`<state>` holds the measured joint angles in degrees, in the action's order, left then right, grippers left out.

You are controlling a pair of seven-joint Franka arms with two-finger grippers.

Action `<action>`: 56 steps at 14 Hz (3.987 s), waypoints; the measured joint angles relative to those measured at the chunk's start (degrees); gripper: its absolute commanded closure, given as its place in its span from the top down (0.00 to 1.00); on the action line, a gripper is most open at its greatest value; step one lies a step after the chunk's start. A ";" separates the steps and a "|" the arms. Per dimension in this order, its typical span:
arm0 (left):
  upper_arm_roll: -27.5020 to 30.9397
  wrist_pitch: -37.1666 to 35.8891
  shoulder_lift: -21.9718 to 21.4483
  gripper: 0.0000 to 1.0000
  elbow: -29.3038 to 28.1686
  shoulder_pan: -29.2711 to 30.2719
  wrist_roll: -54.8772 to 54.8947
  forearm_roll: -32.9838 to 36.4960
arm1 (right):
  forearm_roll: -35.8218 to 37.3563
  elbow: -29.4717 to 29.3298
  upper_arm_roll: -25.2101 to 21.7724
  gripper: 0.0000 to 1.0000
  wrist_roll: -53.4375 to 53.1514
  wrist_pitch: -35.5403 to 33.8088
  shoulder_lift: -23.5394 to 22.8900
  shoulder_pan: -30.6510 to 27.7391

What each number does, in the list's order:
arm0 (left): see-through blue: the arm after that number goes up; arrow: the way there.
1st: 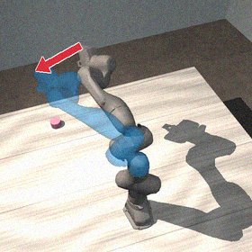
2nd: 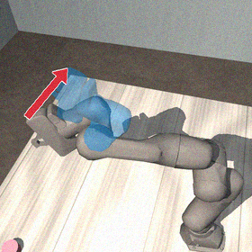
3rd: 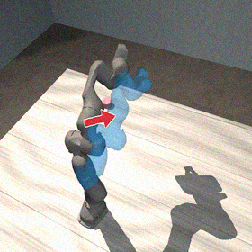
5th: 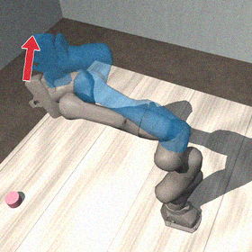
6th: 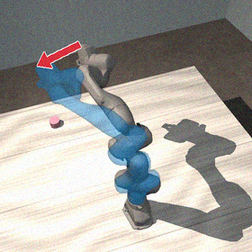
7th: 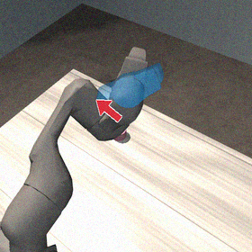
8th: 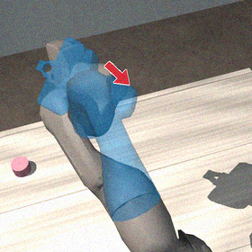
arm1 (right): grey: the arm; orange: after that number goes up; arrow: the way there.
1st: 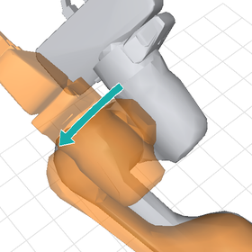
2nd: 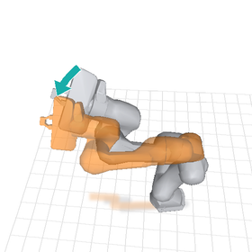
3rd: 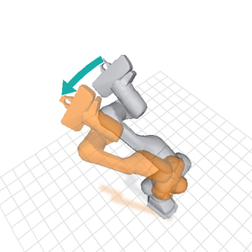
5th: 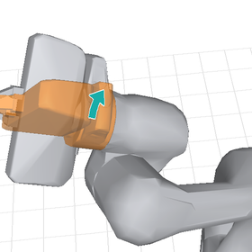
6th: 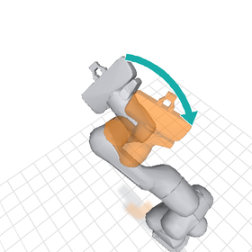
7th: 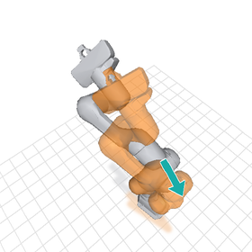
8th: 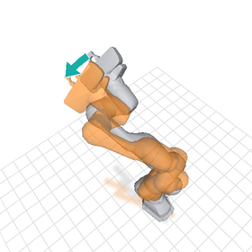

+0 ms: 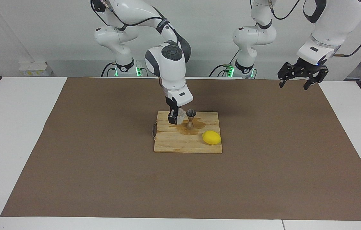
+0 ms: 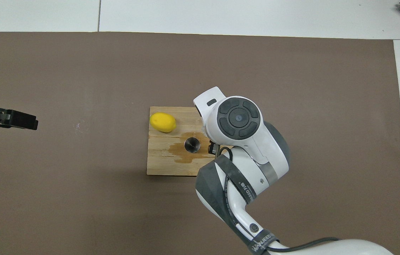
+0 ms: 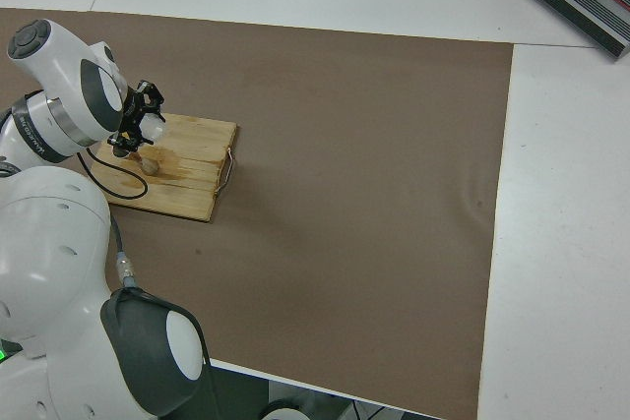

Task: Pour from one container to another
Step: 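Tilt the white cup over the metal cup with the right gripper, then hold the white cup tipped over the metal cup with the right gripper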

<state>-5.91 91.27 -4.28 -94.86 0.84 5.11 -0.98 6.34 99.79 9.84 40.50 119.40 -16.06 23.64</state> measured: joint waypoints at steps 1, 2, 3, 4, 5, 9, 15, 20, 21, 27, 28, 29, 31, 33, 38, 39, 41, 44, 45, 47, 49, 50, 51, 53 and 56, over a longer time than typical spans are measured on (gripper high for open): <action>0.00 0.00 0.00 1.00 0.00 0.00 0.00 0.00 | 1.35 -0.97 0.02 0.43 -0.71 -1.21 -0.72 0.79; 0.00 0.00 0.00 1.00 0.00 0.00 0.00 0.00 | 2.56 -1.74 0.03 0.43 -1.66 -2.04 -1.33 1.55; 0.00 0.00 0.00 1.00 0.00 0.00 0.00 0.00 | 3.33 -2.25 0.03 0.43 -2.05 -2.78 -1.70 2.04; 0.00 0.00 0.00 1.00 0.00 0.00 0.00 0.00 | 4.17 -2.50 0.03 0.43 -2.12 -3.54 -1.89 2.38; 0.00 0.00 0.00 1.00 0.00 0.00 0.00 0.00 | 4.85 -2.55 0.03 0.43 -2.12 -4.16 -1.91 2.68; 0.00 0.00 0.00 1.00 0.00 0.00 0.00 -0.01 | 8.69 -2.55 0.04 0.43 -2.32 -5.29 -2.03 4.80; -0.01 0.00 0.00 1.00 0.00 0.00 -0.01 -0.02 | 13.36 -2.54 0.02 0.43 -3.40 -6.10 -2.10 6.25; -0.02 0.00 0.00 1.00 0.00 0.00 -0.33 -0.02 | 19.07 -2.53 0.04 0.43 -6.62 -6.97 -2.17 8.37; -0.02 0.00 0.00 1.00 0.00 0.00 -0.36 -0.02 | 20.67 -2.53 0.05 0.43 -7.64 -7.35 -2.21 9.05; -0.03 0.00 0.00 1.00 0.00 0.00 -0.37 -0.02 | 24.73 -2.40 0.03 0.43 -8.51 -8.04 -2.52 9.86; -0.03 0.00 0.00 1.00 0.00 0.00 -0.37 -0.02 | 25.33 -2.37 0.04 0.43 -8.53 -8.04 -2.56 9.94; -0.03 0.00 0.00 1.00 0.00 0.00 -0.38 -0.02 | 25.92 -2.36 0.04 0.43 -8.54 -8.16 -2.59 10.22; -0.03 0.00 0.00 1.00 0.00 0.00 -0.41 -0.02 | 27.61 -2.26 0.04 0.43 -8.73 -9.30 -2.63 11.20; -0.03 0.00 0.00 1.00 0.00 0.00 -0.41 -0.02 | 28.73 -2.09 0.04 0.43 -8.88 -9.63 -2.67 11.70; -0.05 0.00 0.00 1.00 0.00 0.00 -0.40 -0.02 | 31.23 -1.80 0.03 0.43 -8.95 -10.10 -2.71 12.14; -0.05 0.00 0.00 1.00 0.00 0.00 -0.39 -0.02 | 31.61 -1.74 0.03 0.43 -8.96 -10.20 -2.72 12.25; -0.05 0.00 0.00 1.00 0.00 0.00 -0.39 -0.02 | 33.21 -1.65 0.04 0.43 -9.50 -10.84 -2.71 12.90; -0.05 0.01 0.00 1.00 0.00 0.00 -0.39 -0.02 | 34.62 -1.42 0.04 0.43 -9.82 -11.26 -2.71 13.59; -0.05 0.01 0.00 1.00 0.00 0.00 -0.39 -0.02 | 35.32 -1.33 0.04 0.43 -9.82 -11.28 -2.71 13.82; -0.05 0.01 0.00 1.00 0.00 0.00 -0.39 -0.02 | 37.07 -1.10 0.05 0.43 -11.01 -11.59 -2.71 14.50; -0.05 0.01 0.00 1.00 0.00 0.00 -0.39 -0.02 | 38.02 -0.66 0.05 0.43 -11.87 -11.62 -2.71 14.99; -0.05 0.01 0.00 1.00 0.00 0.00 -0.39 -0.02 | 38.32 -0.56 0.05 0.43 -11.95 -11.65 -2.70 15.19; -0.05 0.01 0.00 1.00 0.00 0.00 -0.39 -0.02 | 38.58 -0.52 0.05 0.43 -11.95 -11.65 -2.68 15.28; -0.05 0.01 0.00 1.00 0.00 0.00 -0.39 -0.02 | 38.87 -0.44 0.05 0.43 -11.95 -11.65 -2.60 15.33; -0.05 0.01 0.00 1.00 0.00 0.00 -0.39 -0.02 | 38.91 -0.36 0.04 0.43 -11.95 -11.66 -2.54 15.33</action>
<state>-5.95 91.28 -4.28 -94.86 0.83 4.72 -1.00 45.26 99.43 9.89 28.54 107.74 -18.60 38.96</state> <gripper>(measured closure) 0.000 0.467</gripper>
